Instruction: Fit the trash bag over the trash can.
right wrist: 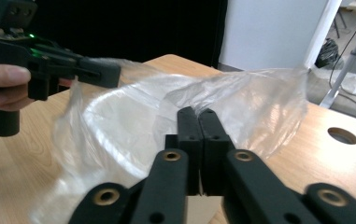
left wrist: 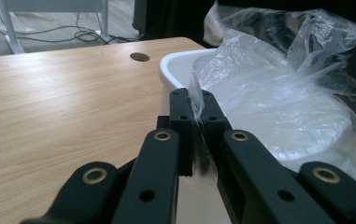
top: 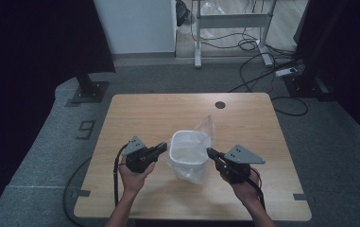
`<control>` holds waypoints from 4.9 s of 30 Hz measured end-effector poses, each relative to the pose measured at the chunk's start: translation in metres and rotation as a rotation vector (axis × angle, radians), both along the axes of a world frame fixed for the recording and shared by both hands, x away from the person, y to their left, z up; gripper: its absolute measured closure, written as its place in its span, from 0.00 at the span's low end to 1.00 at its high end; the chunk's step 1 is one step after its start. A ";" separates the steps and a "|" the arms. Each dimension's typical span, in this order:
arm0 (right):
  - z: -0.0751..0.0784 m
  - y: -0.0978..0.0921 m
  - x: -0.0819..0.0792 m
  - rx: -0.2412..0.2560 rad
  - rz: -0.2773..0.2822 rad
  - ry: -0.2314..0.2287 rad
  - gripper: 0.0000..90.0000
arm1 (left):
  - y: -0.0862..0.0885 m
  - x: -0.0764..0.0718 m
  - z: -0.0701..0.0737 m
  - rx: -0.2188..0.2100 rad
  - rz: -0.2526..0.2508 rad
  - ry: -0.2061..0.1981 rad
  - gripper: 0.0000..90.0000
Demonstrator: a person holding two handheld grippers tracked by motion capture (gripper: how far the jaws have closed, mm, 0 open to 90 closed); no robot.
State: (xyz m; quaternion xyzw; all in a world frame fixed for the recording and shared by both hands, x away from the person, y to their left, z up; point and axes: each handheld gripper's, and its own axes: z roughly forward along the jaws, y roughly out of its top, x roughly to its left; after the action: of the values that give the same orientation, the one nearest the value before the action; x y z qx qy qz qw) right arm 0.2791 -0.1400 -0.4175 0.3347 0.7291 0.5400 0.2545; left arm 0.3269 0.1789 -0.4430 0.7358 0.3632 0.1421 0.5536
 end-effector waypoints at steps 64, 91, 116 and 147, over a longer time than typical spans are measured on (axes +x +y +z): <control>-0.024 -0.026 -0.007 -0.030 -0.064 -0.007 0.99 | -0.028 0.043 0.036 0.210 -0.117 -0.046 1.00; -0.025 -0.028 -0.007 -0.031 -0.074 -0.011 0.99 | -0.020 0.037 0.031 0.210 -0.020 -0.064 1.00; -0.040 -0.029 0.023 -0.042 -0.133 0.046 0.99 | -0.003 0.045 0.000 0.127 0.046 0.005 1.00; -0.064 -0.018 0.038 -0.062 -0.113 0.098 0.99 | -0.007 0.048 -0.020 0.114 0.023 0.079 1.00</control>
State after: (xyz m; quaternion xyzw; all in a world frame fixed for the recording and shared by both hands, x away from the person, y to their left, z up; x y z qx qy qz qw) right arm 0.3174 -0.1584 -0.4819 0.3933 0.7371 0.4849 0.2586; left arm 0.3747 0.1716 -0.4630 0.7672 0.3844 0.1396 0.4941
